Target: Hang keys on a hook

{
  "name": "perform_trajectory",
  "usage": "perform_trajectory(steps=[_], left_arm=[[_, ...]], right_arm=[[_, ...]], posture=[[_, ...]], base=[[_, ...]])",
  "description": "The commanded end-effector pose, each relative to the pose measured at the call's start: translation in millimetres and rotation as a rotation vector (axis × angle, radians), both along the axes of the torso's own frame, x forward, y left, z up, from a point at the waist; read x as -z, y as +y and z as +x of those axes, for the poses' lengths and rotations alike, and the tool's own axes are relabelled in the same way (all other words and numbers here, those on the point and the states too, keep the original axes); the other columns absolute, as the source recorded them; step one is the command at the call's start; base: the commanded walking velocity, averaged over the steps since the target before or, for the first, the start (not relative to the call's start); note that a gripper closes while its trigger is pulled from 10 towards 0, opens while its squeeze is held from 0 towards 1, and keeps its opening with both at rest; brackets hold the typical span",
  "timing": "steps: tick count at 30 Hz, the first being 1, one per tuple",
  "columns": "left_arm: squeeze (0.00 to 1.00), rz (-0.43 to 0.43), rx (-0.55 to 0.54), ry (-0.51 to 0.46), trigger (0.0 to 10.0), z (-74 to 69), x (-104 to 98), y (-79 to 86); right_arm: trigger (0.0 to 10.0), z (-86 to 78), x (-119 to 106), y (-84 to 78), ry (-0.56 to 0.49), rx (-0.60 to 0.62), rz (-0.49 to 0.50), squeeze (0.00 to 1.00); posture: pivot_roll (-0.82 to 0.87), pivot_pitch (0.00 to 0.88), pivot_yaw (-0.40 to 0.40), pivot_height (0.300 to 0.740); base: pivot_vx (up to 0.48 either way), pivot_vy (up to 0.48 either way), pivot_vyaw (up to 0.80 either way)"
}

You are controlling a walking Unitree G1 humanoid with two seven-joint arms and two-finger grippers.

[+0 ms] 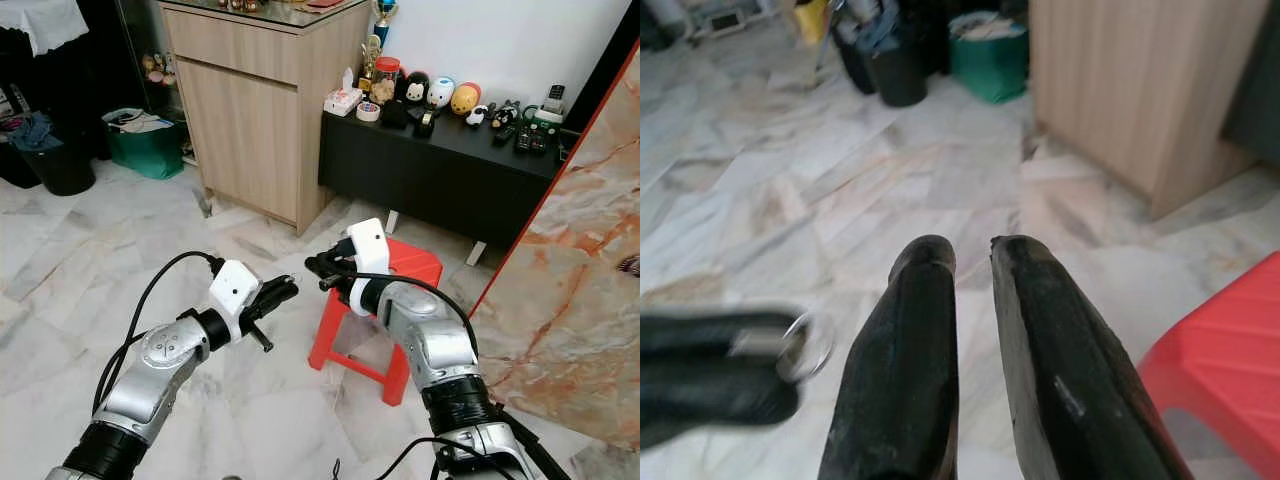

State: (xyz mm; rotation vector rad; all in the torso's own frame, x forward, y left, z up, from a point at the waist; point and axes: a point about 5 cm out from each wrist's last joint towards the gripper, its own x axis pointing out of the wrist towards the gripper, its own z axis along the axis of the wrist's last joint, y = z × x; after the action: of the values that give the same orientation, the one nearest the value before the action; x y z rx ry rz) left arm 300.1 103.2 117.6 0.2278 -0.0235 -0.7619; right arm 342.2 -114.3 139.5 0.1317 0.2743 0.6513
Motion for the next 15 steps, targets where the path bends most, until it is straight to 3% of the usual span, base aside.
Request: perform_trajectory(steps=[1,6,10,15], left_arm=[[0.0,0.008,-0.003,0.015,0.0,-1.0,4.2,3.1],[0.0,0.025,-0.03,0.034,0.0,-3.0,10.6,12.5],[0.0,0.023,-0.058,0.051,0.0,-4.9,16.6,19.3],[0.0,0.024,-0.076,0.055,0.0,-4.9,19.2,20.9]], right_arm=[[10.0,6.8,-8.8,-7.6,-0.029,0.049,0.013,0.0],[10.0,14.5,-4.9,-22.6,-0.005,0.156,0.019,0.0],[10.0,14.1,21.7,-40.4,0.08,0.255,-0.039,0.0],[10.0,4.5,51.7,-47.1,0.149,0.29,-0.099,0.0]], posture=[[0.08,0.0,-0.083,0.709],[0.08,0.0,-0.085,0.709],[0.08,0.0,-0.088,0.709],[0.08,0.0,-0.088,0.709]], base=[[0.0,0.0,0.0],[0.0,0.0,0.0],[0.0,0.0,0.0],[0.0,0.0,0.0]])
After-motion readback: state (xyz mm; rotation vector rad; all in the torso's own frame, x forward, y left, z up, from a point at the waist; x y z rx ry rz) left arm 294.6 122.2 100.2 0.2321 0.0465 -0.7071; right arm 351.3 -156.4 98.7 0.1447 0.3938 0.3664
